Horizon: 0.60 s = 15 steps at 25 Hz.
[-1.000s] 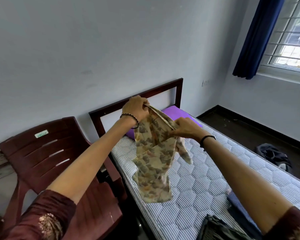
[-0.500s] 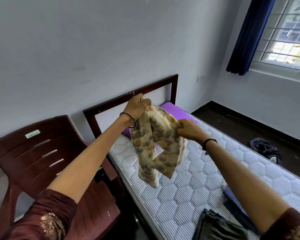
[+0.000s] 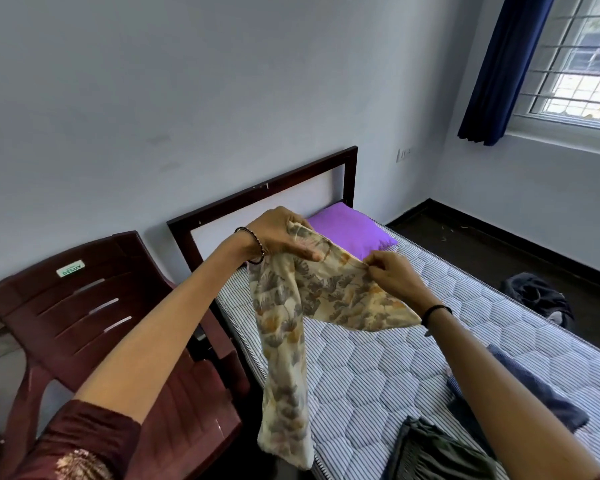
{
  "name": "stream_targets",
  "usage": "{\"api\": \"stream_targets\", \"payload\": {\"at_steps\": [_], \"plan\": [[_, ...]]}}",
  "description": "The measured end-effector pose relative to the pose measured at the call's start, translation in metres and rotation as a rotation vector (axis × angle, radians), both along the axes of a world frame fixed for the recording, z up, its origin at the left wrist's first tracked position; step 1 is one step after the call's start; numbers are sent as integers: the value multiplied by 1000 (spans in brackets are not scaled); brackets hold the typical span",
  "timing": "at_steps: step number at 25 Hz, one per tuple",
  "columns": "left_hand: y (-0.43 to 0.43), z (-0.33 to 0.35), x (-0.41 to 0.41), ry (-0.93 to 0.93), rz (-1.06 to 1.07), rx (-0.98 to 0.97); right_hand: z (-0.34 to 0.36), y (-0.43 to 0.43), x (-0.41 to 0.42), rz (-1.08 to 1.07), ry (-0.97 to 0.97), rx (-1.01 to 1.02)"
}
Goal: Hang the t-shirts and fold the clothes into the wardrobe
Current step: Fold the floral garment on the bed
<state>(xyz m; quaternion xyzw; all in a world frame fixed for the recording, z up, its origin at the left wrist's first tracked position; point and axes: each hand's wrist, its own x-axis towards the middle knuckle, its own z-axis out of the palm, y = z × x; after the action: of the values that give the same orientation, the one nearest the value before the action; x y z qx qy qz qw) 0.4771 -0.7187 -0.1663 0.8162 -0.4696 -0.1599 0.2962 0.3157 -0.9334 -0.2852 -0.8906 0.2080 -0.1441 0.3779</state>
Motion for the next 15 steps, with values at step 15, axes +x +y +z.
{"api": "stream_targets", "payload": {"at_steps": [15], "plan": [[-34, -5, -35, -61, -14, -11, -10, -8, -32, 286, -211, 402]]}}
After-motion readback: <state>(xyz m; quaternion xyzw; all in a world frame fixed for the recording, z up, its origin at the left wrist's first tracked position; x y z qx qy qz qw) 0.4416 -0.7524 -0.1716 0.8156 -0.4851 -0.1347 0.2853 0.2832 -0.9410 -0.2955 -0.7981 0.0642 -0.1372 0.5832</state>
